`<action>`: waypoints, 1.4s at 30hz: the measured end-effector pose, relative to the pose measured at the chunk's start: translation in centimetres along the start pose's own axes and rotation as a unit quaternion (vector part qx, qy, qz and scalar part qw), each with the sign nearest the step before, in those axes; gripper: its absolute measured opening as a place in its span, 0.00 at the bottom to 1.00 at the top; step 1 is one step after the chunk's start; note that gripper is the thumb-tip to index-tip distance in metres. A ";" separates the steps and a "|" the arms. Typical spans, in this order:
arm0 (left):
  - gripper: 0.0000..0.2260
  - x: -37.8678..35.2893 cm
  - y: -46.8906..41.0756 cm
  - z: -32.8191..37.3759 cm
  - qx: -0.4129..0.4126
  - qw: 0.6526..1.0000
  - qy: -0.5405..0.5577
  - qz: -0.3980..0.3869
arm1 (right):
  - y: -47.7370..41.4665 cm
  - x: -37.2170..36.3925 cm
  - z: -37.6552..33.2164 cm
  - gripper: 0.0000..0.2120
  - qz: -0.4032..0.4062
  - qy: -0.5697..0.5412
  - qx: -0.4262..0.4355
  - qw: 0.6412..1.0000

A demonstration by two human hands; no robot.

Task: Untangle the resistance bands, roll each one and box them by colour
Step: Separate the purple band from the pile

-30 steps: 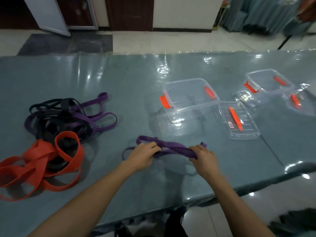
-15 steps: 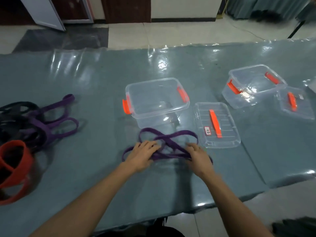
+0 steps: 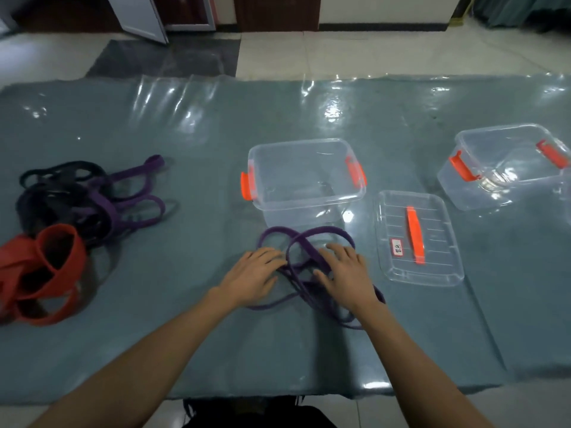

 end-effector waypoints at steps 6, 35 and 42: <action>0.23 2.2 4.4 -6.1 0.097 0.995 0.010 -0.003 | -3.9 0.8 -7.7 0.19 0.014 -0.056 0.060 0.997; 0.22 20.0 20.8 -42.5 0.206 0.970 0.045 0.124 | -29.9 -5.1 -48.6 0.37 -0.148 0.035 0.100 0.983; 0.21 18.6 19.7 -44.4 0.187 0.971 0.081 0.125 | -30.0 -7.2 -47.2 0.11 -0.194 -0.073 0.023 0.978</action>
Point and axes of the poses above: each hand's wrist, its own y-axis away from the middle knuckle, its own x-axis out of the back of the hand, z = x × y, the point moved 10 cm from there along -y, towards the middle knuckle, and after that the axes turned 10 degrees about y, right-handed, at the moved point
